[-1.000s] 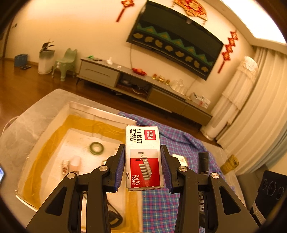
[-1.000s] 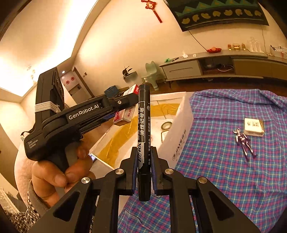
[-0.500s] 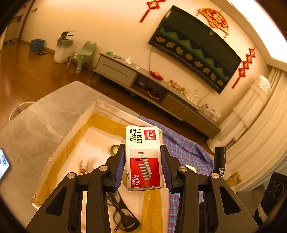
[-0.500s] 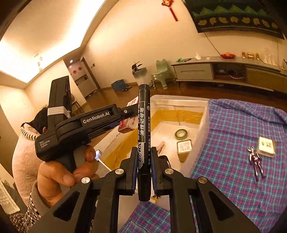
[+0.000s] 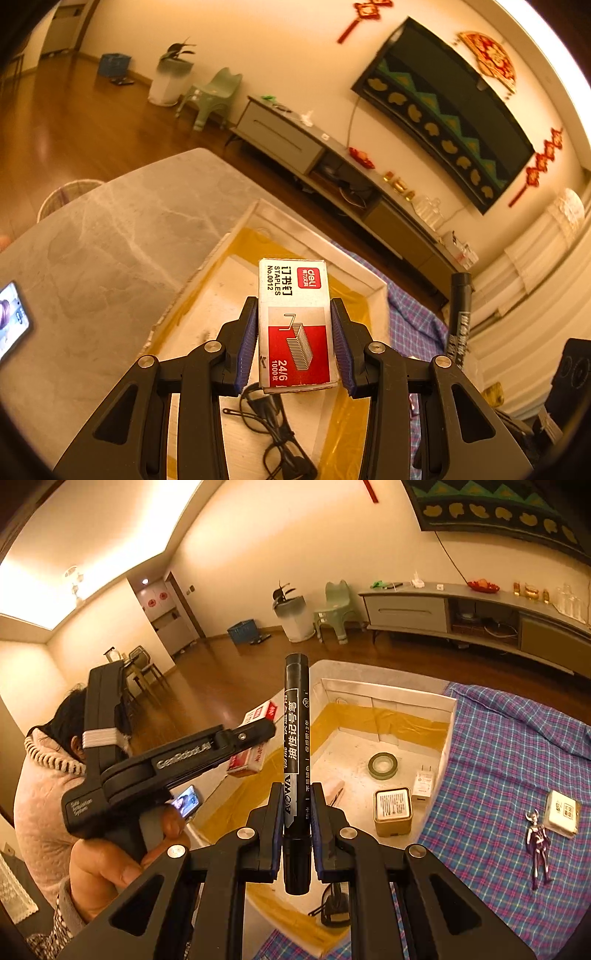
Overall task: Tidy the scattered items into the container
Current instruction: 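Carry the staples box and black marker with both tools over the white box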
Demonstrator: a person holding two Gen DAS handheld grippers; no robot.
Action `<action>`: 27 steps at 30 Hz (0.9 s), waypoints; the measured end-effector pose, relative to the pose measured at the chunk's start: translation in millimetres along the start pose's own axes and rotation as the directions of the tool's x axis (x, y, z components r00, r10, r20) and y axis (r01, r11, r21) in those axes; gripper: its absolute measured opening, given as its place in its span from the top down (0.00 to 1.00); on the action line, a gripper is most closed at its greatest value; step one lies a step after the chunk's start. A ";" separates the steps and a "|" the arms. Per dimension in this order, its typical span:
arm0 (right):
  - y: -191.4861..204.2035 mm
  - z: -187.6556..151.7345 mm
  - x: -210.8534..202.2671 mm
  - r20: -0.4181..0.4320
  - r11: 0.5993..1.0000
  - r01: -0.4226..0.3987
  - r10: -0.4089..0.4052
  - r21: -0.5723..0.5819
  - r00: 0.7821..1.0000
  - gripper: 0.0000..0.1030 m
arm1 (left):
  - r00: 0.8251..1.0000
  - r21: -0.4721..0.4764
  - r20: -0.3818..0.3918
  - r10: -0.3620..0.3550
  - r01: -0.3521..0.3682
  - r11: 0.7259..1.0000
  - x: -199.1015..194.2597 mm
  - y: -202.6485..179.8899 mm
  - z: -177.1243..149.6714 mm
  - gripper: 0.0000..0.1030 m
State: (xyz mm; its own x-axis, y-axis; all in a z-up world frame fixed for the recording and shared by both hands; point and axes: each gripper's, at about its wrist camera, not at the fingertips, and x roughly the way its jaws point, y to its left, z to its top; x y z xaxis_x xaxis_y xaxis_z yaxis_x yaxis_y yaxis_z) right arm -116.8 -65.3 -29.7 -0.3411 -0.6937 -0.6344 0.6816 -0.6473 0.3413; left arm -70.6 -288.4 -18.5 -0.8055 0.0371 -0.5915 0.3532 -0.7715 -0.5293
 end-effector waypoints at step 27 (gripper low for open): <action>-15.7 63.7 126.5 -0.246 0.987 0.127 -0.147 -0.095 0.958 0.86 | 0.986 -0.134 -0.167 -0.006 -0.017 0.991 31.2 19.6 -26.5 0.62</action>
State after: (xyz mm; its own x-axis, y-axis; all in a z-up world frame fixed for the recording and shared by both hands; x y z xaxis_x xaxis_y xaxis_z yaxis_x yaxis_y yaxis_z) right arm -211.9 -163.1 -71.2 -0.2674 -0.4916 -0.8288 0.6910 -0.6972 0.1906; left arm -76.2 -285.5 -63.4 -0.7165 0.1472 -0.6819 0.4277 -0.6796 -0.5961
